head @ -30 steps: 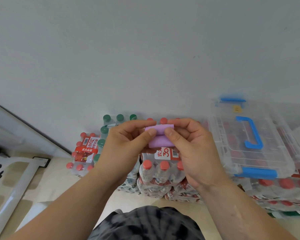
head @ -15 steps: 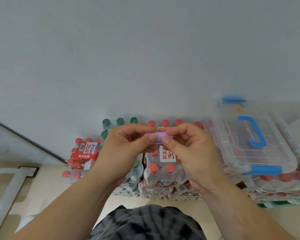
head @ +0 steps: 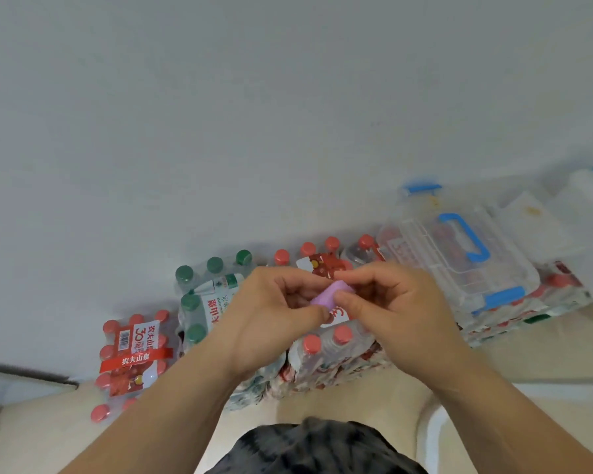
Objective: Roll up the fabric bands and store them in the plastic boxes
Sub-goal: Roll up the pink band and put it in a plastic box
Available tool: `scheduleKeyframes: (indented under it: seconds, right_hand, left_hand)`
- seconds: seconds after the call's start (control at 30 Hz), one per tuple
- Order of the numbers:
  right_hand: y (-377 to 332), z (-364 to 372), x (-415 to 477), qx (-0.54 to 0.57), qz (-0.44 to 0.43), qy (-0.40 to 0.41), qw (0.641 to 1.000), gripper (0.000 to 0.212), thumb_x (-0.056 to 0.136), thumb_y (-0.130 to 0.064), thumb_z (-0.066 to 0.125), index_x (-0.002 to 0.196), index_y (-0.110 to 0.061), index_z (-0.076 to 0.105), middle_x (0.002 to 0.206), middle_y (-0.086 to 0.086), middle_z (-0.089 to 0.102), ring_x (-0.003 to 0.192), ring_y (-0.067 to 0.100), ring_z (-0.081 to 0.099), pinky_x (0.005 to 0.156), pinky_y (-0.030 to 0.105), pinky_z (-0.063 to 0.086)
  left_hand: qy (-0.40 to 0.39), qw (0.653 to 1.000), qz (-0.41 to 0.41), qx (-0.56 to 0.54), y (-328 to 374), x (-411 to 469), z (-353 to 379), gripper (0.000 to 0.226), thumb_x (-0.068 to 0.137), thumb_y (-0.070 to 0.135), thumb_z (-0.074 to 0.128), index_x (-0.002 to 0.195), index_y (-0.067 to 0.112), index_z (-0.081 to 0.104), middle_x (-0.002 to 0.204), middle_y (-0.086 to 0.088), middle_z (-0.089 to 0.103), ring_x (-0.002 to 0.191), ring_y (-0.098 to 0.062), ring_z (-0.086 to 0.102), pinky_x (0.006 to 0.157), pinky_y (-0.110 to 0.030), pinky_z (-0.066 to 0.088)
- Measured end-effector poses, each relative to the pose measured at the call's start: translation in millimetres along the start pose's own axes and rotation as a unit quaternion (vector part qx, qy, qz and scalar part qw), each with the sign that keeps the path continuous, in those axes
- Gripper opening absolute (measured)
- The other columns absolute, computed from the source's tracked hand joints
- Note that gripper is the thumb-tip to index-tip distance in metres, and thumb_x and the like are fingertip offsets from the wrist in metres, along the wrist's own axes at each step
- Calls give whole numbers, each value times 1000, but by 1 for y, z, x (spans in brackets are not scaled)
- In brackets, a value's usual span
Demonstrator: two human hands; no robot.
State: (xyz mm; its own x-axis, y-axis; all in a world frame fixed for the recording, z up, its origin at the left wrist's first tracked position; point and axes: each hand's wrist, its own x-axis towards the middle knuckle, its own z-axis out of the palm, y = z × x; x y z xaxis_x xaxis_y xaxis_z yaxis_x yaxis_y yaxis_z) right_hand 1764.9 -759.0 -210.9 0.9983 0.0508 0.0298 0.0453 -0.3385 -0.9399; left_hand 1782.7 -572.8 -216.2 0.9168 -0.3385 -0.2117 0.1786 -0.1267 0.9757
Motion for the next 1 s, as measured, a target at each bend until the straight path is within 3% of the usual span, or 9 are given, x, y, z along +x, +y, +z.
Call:
scheduleKeyframes:
  seconds: [0.17, 0.3, 0.4, 0.53, 0.67, 0.73, 0.83, 1.0]
  right_hand:
    - [-1, -14, -5, -86, -40, 19, 995, 16, 85, -13, 78, 93, -26, 81, 85, -13, 74, 82, 8, 70, 72, 11, 49]
    - [6, -28, -10, -96, -47, 55, 993, 19, 85, -11, 78, 94, -28, 80, 87, -15, 75, 87, 5, 70, 76, 11, 49]
    - [12, -47, -11, -63, -18, 73, 995, 21, 86, -13, 78, 103, -25, 79, 89, -13, 74, 84, 7, 71, 70, 13, 52]
    - [26, -83, -6, -56, 4, 73, 996, 30, 85, -27, 78, 114, -34, 73, 97, -14, 74, 89, 9, 71, 74, 21, 56]
    - [56, -139, 7, -128, 25, 41, 991, 27, 86, -39, 75, 111, -43, 69, 105, -29, 67, 102, -5, 62, 81, 10, 49]
    - [74, -168, 14, -174, 26, 24, 984, 25, 85, -41, 76, 109, -42, 71, 108, -30, 65, 106, -8, 58, 85, 9, 45]
    - [101, -208, 24, -250, 15, -33, 968, 30, 77, -48, 80, 103, -40, 72, 110, -24, 63, 111, -4, 55, 94, 19, 42]
    - [141, -252, 30, -342, -25, -132, 930, 36, 66, -49, 88, 93, -37, 67, 112, -26, 54, 111, -1, 49, 96, 23, 42]
  left_hand:
    - [-85, 996, 5, 10, 2, 13, 5, 19, 90, 12, 72, 104, 22, 79, 96, -4, 79, 89, -27, 76, 90, -50, 59]
    - [-115, 993, 20, 31, 5, 26, 21, 16, 90, 7, 70, 101, 16, 78, 91, -7, 79, 88, -33, 74, 86, -51, 59]
    - [-123, 990, 38, 54, 7, 40, 38, 13, 93, 17, 70, 101, 23, 78, 94, -6, 78, 89, -28, 75, 87, -53, 58]
    - [-92, 993, 45, 63, 8, 60, 66, 7, 92, 24, 70, 96, 23, 76, 89, -6, 77, 89, -31, 73, 87, -58, 56]
    - [-19, 998, 27, 47, 7, 81, 102, 6, 87, 18, 72, 88, 23, 75, 82, -6, 77, 82, -30, 74, 87, -58, 56]
    - [27, 999, 10, 44, 4, 92, 123, 11, 88, 14, 72, 88, 24, 75, 79, -3, 77, 77, -23, 73, 84, -53, 57]
    - [61, 997, -7, 52, 0, 106, 154, 9, 91, 15, 70, 90, 24, 74, 77, -3, 75, 69, -13, 67, 72, -38, 54]
    - [105, 990, -34, 88, 1, 116, 195, 12, 94, 16, 67, 93, 26, 72, 70, -6, 73, 57, -11, 67, 59, -25, 50]
